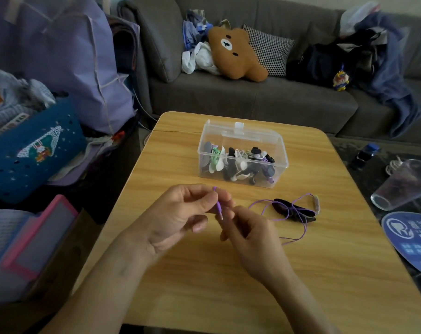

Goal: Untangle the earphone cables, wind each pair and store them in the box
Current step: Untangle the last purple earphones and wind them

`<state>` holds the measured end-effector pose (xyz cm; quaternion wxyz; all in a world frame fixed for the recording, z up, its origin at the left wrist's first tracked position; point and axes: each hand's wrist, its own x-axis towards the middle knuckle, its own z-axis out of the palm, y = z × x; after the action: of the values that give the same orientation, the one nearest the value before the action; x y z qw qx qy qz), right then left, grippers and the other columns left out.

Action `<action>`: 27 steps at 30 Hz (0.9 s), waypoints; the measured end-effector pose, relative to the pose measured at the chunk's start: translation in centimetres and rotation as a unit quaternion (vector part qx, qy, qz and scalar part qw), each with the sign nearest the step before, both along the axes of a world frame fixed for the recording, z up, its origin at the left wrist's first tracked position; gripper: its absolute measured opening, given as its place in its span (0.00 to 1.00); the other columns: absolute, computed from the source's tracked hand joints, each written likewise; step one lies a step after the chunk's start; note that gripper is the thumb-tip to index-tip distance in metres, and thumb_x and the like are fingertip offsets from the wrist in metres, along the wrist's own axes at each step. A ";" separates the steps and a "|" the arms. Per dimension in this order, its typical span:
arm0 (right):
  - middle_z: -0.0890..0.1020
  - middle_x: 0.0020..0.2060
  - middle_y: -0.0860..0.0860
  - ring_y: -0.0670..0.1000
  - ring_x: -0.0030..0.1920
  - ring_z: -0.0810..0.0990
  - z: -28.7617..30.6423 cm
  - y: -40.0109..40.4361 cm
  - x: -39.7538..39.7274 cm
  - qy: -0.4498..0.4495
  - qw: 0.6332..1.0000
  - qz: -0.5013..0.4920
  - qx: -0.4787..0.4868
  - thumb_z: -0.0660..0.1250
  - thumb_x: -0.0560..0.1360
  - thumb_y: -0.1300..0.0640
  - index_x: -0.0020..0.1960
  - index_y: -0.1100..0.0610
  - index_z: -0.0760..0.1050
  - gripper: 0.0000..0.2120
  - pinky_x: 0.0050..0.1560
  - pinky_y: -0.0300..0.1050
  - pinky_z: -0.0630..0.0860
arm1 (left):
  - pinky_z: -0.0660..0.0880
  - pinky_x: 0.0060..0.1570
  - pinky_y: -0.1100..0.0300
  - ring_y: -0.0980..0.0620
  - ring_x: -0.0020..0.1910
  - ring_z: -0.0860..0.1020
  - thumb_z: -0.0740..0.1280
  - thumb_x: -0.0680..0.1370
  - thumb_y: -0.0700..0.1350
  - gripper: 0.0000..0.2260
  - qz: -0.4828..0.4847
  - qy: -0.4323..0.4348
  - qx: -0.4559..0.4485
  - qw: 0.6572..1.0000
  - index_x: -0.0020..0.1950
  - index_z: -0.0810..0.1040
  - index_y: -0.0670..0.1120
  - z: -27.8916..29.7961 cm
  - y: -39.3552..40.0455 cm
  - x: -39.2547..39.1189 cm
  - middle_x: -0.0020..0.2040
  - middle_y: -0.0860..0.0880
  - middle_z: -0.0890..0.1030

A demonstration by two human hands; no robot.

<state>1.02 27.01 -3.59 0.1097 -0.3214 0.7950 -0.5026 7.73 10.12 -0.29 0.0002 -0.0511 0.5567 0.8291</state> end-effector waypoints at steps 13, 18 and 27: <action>0.81 0.31 0.40 0.42 0.29 0.74 0.3 -0.8 1.6 0.143 0.989 -0.027 0.023 0.71 0.73 0.51 0.42 0.49 0.84 0.04 0.33 0.39 0.73 | 0.75 0.42 0.69 0.55 0.40 0.80 0.60 0.79 0.31 0.14 0.190 0.036 -0.460 0.867 0.51 0.80 0.46 -2.0 1.3 -1.1 0.44 0.54 0.83; 0.80 0.29 0.39 0.44 0.27 0.72 1.8 0.7 -0.1 0.104 0.993 -0.056 -0.026 0.76 0.72 0.54 0.37 0.49 0.85 0.06 0.30 0.33 0.66 | 0.71 0.38 0.59 0.52 0.35 0.73 0.59 0.81 0.33 0.13 -0.008 -0.021 -0.403 0.915 0.49 0.82 0.44 -1.2 1.2 -0.7 0.37 0.47 0.79; 0.83 0.30 0.46 0.44 0.30 0.77 2.1 1.9 -1.8 0.007 0.998 -0.054 -0.034 0.75 0.70 0.47 0.39 0.47 0.85 0.04 0.33 0.37 0.72 | 0.57 0.31 0.58 0.52 0.29 0.64 0.60 0.70 0.42 0.12 -0.080 -0.108 -0.120 0.984 0.41 0.82 0.40 0.0 0.2 -0.4 0.30 0.47 0.71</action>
<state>-0.76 28.90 -1.51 0.0659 -0.2853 0.7944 -0.5322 7.38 10.28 -0.32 0.1208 -0.0955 0.6515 0.7429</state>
